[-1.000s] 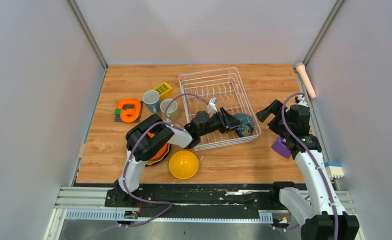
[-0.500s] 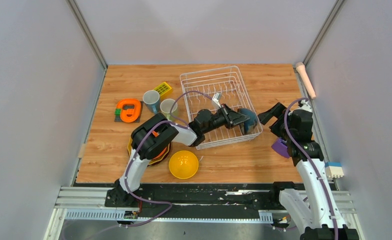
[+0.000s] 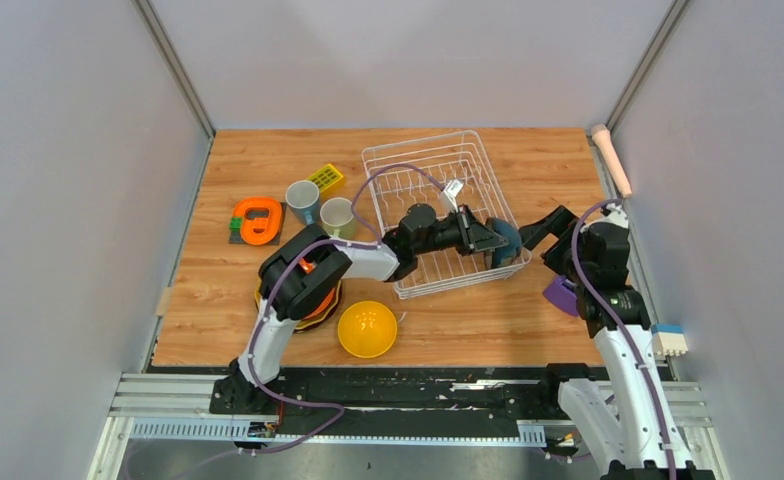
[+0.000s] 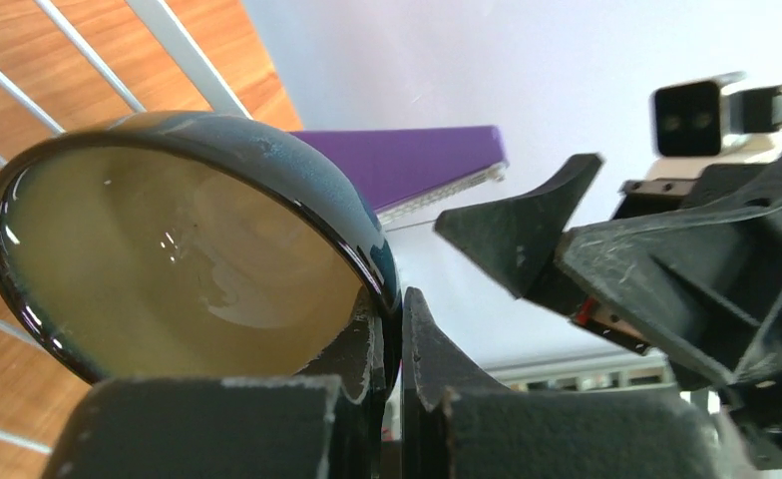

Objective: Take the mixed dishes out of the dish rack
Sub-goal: Pick up the bowl from the dish rack.

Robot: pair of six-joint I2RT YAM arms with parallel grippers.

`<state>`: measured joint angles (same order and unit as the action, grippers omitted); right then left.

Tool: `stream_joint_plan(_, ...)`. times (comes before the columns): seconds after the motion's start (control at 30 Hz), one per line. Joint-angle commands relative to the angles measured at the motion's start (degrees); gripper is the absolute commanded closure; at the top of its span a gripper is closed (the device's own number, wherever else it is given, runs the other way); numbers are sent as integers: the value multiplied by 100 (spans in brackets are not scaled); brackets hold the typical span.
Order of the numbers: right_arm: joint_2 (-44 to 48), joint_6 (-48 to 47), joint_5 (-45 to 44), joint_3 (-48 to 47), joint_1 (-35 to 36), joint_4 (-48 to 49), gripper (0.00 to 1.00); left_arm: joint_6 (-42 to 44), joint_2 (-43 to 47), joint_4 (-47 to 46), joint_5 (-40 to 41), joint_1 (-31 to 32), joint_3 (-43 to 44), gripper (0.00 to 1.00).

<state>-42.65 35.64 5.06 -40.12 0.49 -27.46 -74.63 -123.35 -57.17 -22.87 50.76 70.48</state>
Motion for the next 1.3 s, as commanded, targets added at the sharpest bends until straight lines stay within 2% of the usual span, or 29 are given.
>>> stream_joint_plan(0.0,347,-52,-414,-26,2,-130,0,1376,1056,1384,-858,30,521,100)
stream_joint_plan(0.1,548,3,-342,-17,2,-132,0,2375,1744,3150,-675,43,585,100)
stream_joint_plan(0.23,711,2,-20,-86,2,-126,0,3935,2535,4782,-443,45,646,100)
stream_joint_plan(0.3,734,-7,203,-129,4,-135,0,5153,2808,5705,-432,57,939,100)
stream_joint_plan(0.33,729,-9,354,-150,4,-135,0,5482,2946,6338,-458,66,1033,100)
stream_joint_plan(0.4,684,-49,743,-218,2,-132,0,6735,3148,7284,-517,143,1311,100)
stream_joint_plan(0.43,620,-77,993,-273,1,-138,0,7661,3233,7551,-574,241,1392,100)
stream_joint_plan(0.47,552,-120,1290,-372,3,-203,0,8155,3399,8063,-691,294,1400,100)
stream_joint_plan(0.5,472,-179,1625,-490,4,-301,0,9009,3486,8283,-709,423,1403,100)
stream_joint_plan(0.53,388,-248,1916,-650,-2,-455,0,9374,3647,8711,-681,495,1401,100)
stream_joint_plan(0.57,301,-331,2244,-802,2,-619,0,10094,3720,8897,-669,628,1386,100)
stream_joint_plan(0.8,210,-426,2860,-1347,4,-1279,0,12711,4220,10437,-602,996,1420,100)
stream_joint_plan(1.0,20,-464,3353,-1520,127,-1612,2,13869,4345,11464,-382,1293,1427,100)
stream_joint_plan(1.13,-130,-589,3570,-1579,560,-2047,6,14167,4233,11741,173,1659,1431,100)
stream_joint_plan(1.27,-379,-628,3106,-1657,1368,-2549,7,14177,3985,11761,792,1958,1467,100)
